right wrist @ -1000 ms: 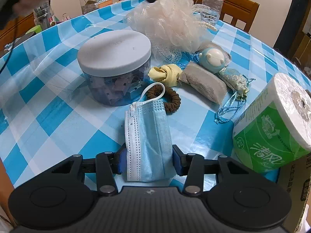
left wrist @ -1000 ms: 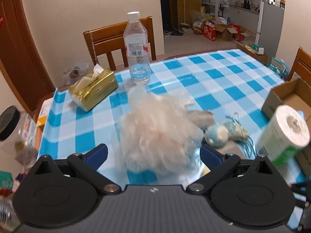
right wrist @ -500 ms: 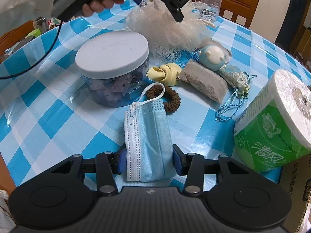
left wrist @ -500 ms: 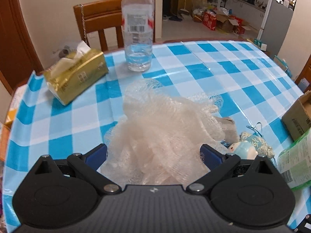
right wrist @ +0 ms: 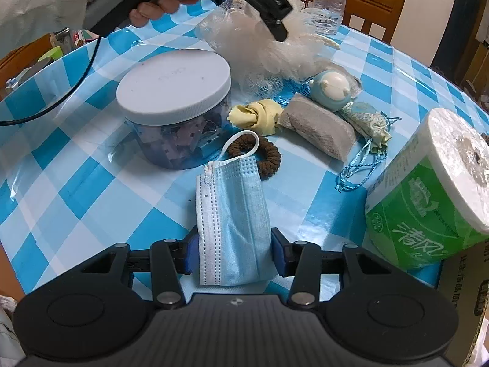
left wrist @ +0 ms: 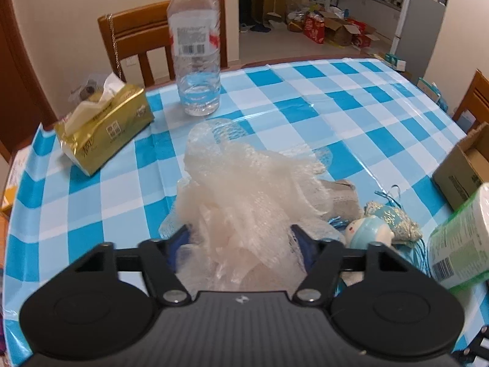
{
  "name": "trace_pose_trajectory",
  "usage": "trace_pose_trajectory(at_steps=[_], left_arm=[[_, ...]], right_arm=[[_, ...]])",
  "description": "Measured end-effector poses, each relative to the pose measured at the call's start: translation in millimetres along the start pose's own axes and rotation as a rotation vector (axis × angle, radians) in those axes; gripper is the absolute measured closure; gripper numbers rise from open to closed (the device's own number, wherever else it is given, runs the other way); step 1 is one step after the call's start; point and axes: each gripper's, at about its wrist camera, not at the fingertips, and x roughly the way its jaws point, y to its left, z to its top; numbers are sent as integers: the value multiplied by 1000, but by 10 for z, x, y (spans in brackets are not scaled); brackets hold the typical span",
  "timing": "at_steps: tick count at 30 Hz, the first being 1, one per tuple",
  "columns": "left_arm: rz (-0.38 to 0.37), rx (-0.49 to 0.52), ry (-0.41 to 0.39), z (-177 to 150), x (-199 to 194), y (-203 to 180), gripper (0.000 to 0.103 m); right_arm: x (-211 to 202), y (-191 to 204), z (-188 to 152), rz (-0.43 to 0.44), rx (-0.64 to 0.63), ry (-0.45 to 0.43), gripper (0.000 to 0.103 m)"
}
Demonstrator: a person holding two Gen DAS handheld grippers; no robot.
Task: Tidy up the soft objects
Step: 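Lower the left tool onto the pink mesh bath pouf and grasp it, then lift the pouf with the left tool while the right tool carries the mask toward the box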
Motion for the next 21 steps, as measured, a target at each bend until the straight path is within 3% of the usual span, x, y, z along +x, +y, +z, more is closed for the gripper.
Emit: trace_pose_trajectory(at_steps=[5, 13, 15, 18, 19, 20, 21], left_arm=[[2, 14, -19, 2, -119, -12, 62], [14, 51, -33, -1, -279, -40, 72], [29, 51, -36, -10, -284, -32, 67], [41, 23, -32, -34, -268, 14, 32], [58, 11, -47, -47, -275, 31, 14], [79, 1, -64, -61, -283, 48, 4], [93, -11, -72, -70, -285, 72, 4]], right_arm=[[-50, -5, 19, -4, -1, -11, 64], [-120, -11, 52, -14, -5, -22, 76], [-100, -9, 42, -20, -3, -11, 75], [-84, -6, 13, -17, 6, -5, 69], [-86, -4, 5, -14, 9, -3, 69], [-91, -2, -2, -12, 9, -4, 68], [-94, 1, -6, -11, 9, -4, 68]])
